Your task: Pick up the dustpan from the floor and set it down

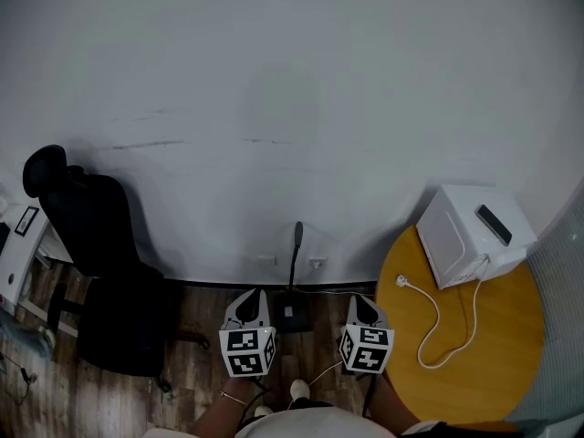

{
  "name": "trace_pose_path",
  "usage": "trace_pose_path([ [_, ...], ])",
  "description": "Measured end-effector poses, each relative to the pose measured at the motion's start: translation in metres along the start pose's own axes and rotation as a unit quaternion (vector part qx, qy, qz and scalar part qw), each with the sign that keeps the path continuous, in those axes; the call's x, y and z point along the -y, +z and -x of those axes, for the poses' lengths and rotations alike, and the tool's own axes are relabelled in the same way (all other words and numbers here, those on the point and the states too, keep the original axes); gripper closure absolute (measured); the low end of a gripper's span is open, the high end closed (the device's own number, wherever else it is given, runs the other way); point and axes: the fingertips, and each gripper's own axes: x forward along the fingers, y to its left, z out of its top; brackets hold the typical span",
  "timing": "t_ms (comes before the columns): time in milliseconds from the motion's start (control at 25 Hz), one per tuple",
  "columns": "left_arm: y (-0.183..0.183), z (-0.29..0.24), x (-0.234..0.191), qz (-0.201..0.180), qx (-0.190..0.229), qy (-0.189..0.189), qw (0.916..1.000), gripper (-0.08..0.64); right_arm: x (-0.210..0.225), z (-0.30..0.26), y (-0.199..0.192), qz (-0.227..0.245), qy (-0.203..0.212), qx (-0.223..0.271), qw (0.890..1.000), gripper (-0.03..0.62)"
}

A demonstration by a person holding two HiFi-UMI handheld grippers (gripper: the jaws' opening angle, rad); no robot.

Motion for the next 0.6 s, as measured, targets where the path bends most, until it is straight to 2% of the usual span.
trace_pose_path([
  [600, -0.012, 0.0, -0.02, 0.001, -0.017, 0.02, 0.9997, 0.543, -0.015, -0.015, -0.003, 0.001, 0.021, -0.011, 1.0, 0.56],
])
